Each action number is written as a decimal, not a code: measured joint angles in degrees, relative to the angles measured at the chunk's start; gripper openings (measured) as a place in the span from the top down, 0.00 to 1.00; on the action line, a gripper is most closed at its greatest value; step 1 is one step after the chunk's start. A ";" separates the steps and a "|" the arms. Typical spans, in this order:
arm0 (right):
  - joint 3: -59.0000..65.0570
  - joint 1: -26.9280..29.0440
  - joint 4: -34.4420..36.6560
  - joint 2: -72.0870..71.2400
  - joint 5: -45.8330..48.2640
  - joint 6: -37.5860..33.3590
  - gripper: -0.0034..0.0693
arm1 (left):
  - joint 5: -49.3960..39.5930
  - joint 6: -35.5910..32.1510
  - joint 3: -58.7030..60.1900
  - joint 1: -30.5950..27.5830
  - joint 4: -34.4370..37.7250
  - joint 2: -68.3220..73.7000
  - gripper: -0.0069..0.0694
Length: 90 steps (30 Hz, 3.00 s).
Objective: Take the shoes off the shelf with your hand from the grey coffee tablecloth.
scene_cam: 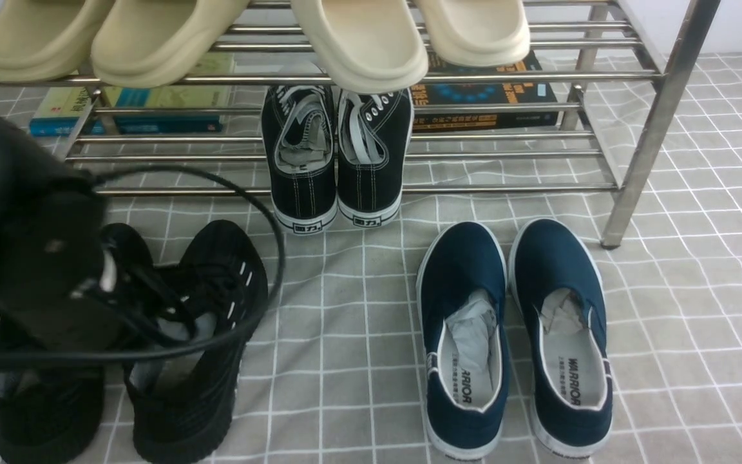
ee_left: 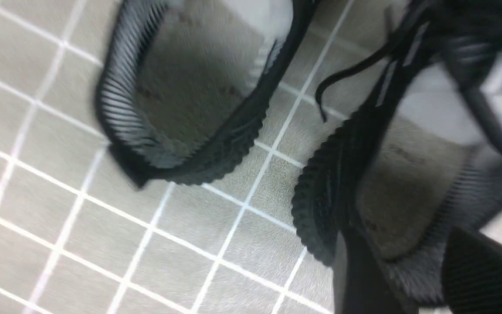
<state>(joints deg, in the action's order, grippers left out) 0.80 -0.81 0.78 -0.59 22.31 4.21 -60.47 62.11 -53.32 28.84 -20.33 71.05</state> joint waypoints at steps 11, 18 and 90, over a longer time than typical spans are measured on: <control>0.00 0.00 0.00 0.00 0.00 0.00 0.62 | -10.57 -22.75 0.06 0.00 6.08 -26.90 0.80; 0.00 0.00 0.00 0.00 0.00 0.00 0.62 | 7.42 -31.05 14.06 0.00 16.61 -48.66 0.91; 0.00 0.00 0.00 0.00 0.00 0.00 0.62 | 39.31 -53.01 54.82 -27.23 16.37 -71.76 0.83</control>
<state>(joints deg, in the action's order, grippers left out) 0.80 -0.81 0.78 -0.59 22.31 4.21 -21.16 9.10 1.50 1.61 -3.96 -0.71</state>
